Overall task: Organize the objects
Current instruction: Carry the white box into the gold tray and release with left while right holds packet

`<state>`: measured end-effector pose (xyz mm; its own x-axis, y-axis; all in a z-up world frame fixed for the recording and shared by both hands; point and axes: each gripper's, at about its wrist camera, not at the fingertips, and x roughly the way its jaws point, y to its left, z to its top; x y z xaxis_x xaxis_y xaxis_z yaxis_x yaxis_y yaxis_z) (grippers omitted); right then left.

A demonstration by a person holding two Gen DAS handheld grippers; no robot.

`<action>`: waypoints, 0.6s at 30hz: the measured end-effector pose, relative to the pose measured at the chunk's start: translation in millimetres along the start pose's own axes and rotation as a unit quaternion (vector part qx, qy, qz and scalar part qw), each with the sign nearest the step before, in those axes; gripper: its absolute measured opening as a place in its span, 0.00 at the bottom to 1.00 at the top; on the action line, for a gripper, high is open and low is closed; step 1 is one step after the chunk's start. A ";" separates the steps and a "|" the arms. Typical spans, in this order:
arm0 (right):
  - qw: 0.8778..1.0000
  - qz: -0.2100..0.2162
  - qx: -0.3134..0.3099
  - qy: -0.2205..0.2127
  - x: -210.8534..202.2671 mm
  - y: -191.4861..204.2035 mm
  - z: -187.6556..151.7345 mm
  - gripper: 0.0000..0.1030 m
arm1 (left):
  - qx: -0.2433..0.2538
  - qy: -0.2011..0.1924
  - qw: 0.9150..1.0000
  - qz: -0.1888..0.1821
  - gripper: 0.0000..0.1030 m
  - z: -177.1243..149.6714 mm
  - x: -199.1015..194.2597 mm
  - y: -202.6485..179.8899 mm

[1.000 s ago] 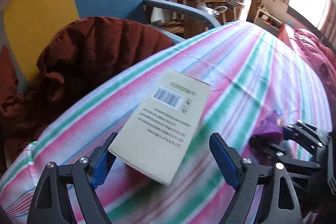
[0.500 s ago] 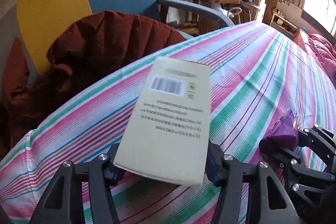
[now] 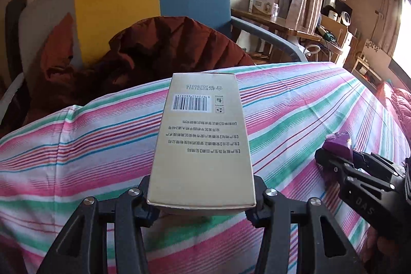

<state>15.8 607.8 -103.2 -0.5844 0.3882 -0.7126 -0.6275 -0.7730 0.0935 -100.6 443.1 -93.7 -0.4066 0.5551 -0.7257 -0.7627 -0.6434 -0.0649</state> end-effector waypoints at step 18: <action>0.997 0.001 -0.061 -0.054 -41.7 35.5 -15.1 0.34 | -0.054 -0.064 0.995 0.053 0.50 -83.3 -97.3 30.0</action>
<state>25.6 556.5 -80.8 -0.6419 0.4323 -0.6333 -0.5623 -0.8269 0.0055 -42.1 325.9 -82.2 -0.5480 0.5400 -0.6388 -0.6572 -0.7504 -0.0706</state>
